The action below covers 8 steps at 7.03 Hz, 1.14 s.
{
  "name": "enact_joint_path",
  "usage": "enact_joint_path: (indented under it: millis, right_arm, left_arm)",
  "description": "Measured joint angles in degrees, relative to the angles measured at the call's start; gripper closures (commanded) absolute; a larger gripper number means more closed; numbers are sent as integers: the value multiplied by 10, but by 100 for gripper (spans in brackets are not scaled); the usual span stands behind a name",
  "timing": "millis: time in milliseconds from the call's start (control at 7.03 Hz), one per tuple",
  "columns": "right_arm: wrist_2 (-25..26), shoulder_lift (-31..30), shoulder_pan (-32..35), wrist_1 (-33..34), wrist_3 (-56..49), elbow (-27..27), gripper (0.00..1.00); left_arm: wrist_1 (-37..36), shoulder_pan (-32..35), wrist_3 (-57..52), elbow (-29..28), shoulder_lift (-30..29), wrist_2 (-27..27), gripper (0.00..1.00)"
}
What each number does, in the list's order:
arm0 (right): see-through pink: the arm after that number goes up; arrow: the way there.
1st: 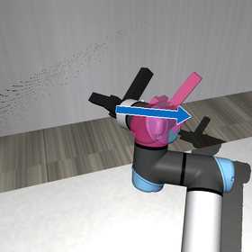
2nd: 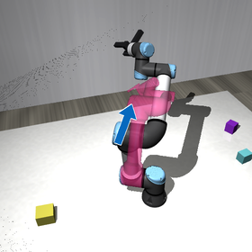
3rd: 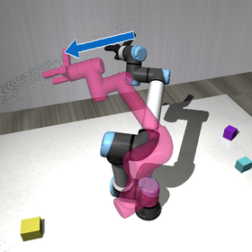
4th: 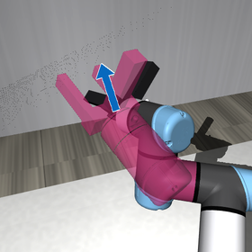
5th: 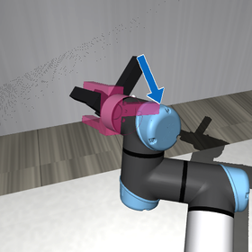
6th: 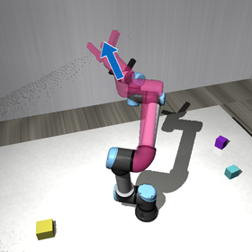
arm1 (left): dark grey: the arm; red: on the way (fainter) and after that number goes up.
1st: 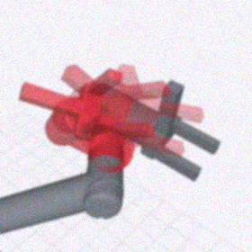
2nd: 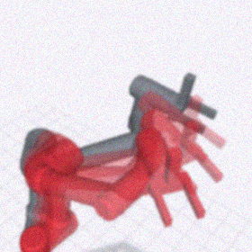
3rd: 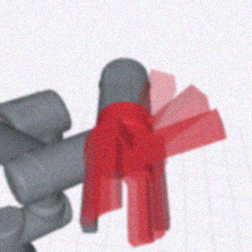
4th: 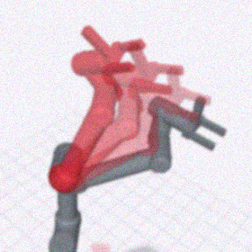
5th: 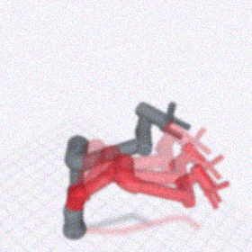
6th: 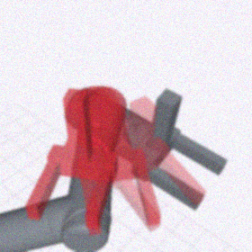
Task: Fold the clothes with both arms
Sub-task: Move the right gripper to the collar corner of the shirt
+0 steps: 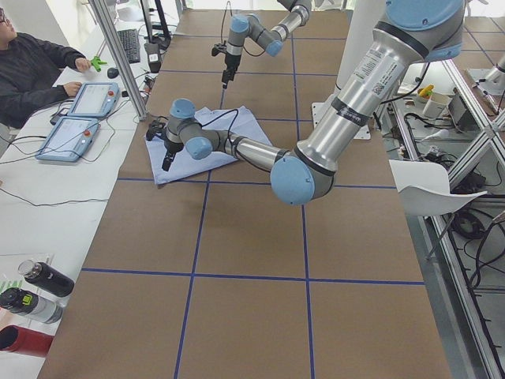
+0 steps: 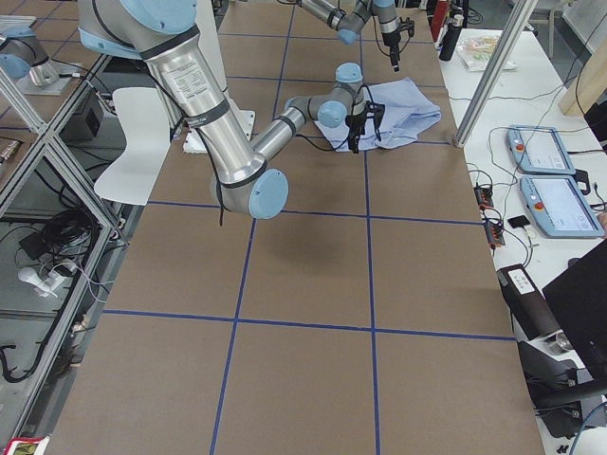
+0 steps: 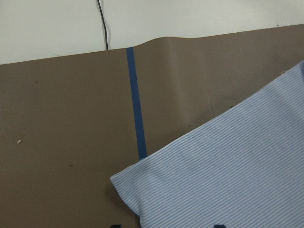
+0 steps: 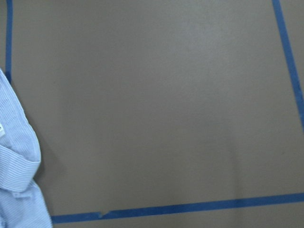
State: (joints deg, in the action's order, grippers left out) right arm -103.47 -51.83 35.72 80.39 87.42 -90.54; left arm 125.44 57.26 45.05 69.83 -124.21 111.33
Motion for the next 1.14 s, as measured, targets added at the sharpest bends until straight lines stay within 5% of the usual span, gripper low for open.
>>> enact_joint_path:
  millis: [142, 427, 1138]
  right_arm:
    - [28, 18, -38, 32, 57, 0, 3]
    - [80, 31, -90, 57, 107, 2, 34]
    - [139, -7, -105, -18, 67, 9, 52]
  left_arm:
    - [0, -1, 6, 8, 4, 0, 0]
    - [0, -3, 16, 17, 6, 0, 0]
    - [0, -5, 20, 26, 15, -1, 0]
